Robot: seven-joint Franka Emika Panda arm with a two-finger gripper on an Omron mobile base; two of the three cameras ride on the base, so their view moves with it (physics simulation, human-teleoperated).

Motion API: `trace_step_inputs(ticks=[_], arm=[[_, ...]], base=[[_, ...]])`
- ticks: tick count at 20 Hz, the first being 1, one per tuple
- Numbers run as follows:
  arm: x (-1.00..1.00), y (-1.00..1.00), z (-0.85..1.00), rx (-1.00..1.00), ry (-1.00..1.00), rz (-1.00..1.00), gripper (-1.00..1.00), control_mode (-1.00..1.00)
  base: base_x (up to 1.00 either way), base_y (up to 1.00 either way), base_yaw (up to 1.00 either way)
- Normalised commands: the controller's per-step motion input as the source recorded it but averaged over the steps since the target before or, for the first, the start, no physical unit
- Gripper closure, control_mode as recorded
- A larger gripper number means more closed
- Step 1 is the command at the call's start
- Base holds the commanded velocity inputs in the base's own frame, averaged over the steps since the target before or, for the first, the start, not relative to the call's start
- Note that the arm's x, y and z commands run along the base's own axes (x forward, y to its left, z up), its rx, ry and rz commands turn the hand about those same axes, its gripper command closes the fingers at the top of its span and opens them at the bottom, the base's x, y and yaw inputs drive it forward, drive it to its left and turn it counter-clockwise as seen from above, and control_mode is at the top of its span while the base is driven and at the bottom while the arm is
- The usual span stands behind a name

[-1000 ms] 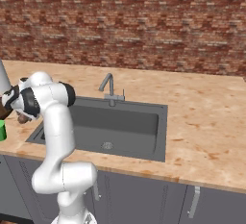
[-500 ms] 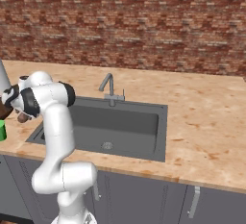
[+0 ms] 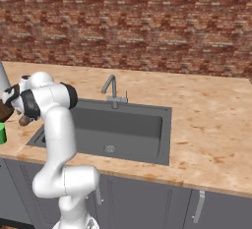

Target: Remove the broccoli and potato from the sink. Then move the bowl and cup from the counter to the sink for washing.

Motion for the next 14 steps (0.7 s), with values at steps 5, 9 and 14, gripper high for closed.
trace_step_inputs(ticks=[5,9,14], arm=[[0.0,-0.12,0.17,0.0,0.0,-0.03,-1.0,-1.0],[0.0,-0.06,0.18,0.0,0.0,-0.01,-1.0,-1.0],[0.0,-0.02,0.21,0.0,0.0,0.0,-1.0,-1.0]], base=[[0.0,0.0,0.0],[0.0,0.0,0.0],[0.0,0.0,0.0]])
